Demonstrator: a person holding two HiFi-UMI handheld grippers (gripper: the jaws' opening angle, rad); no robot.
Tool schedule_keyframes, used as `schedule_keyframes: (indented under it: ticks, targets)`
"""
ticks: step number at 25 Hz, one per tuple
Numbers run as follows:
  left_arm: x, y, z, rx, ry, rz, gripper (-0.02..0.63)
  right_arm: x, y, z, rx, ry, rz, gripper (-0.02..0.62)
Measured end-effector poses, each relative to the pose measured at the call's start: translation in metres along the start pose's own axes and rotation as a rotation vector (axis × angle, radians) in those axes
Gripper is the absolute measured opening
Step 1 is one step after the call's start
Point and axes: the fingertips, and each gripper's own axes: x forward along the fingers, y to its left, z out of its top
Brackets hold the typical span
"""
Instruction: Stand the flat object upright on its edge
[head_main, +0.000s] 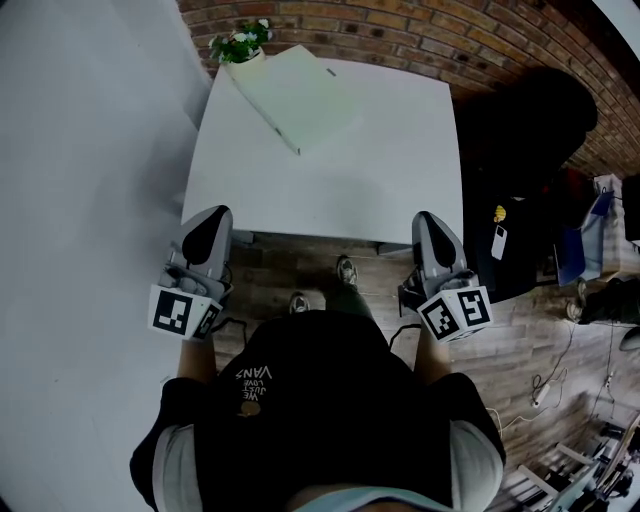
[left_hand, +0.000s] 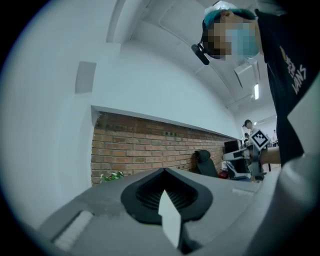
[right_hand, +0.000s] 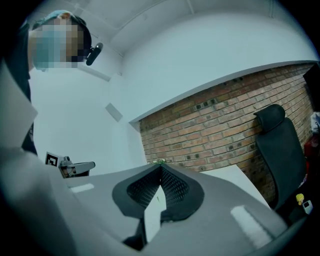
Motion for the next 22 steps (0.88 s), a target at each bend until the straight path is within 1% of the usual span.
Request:
schedule_keyframes:
  ticks: [3, 12, 22]
  targets:
    - [0.01, 0.007, -0.003, 0.013, 0.003, 0.044, 0.0, 0.017, -0.01, 0.004, -0.009, 0.008, 0.029, 0.002]
    - [0.055, 0.013, -0.002, 0.018, 0.021, 0.13, 0.001, 0.071, -0.048, 0.019, -0.019, 0.045, 0.123, 0.002]
    - [0.105, 0.002, -0.005, 0.014, 0.001, 0.24, 0.001, 0.118, -0.096, 0.025, -0.031, 0.088, 0.243, 0.002]
